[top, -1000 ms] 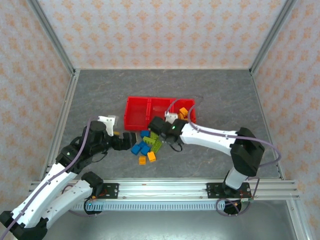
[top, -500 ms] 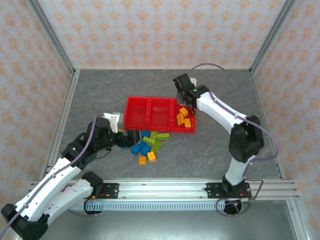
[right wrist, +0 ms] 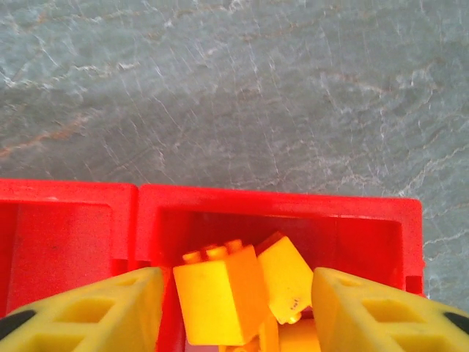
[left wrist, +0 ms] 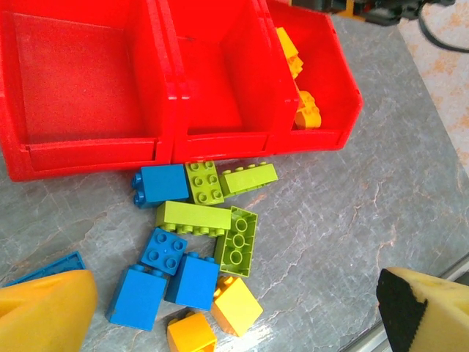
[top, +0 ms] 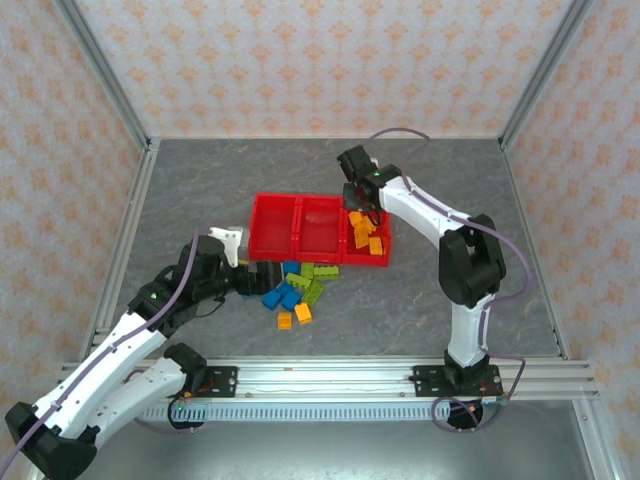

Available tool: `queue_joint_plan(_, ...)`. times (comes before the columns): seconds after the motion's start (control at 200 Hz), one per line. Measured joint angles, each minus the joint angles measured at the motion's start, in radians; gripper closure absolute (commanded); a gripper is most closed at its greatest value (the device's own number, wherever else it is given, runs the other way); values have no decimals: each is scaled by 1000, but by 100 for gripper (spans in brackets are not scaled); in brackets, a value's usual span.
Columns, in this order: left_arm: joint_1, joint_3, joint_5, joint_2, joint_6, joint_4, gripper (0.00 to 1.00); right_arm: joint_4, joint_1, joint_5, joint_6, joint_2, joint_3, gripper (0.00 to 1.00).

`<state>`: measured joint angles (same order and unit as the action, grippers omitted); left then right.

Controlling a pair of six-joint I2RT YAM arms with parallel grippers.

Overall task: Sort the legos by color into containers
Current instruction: Place the lego in the container, then move the container to the center of the table.

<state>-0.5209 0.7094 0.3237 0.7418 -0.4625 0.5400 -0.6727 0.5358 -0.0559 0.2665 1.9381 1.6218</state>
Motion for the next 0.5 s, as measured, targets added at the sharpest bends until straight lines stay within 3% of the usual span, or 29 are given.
queue_joint_plan(0.14,-33,-2,-2,39,-1,-6,1,-7,0,26,25,-34,-20,40)
queue_joint_plan(0.295,-93,-28,-21,81,-23,-53,1,3,10,87,90,-203,-156,38)
queue_joint_plan(0.425,-148,-50,-44,121,-55,-101,1,23,71,127,171,-373,-293,37)
queue_joint_plan(0.501,-174,-51,-56,141,-64,-115,1,39,121,138,247,-438,-368,30)
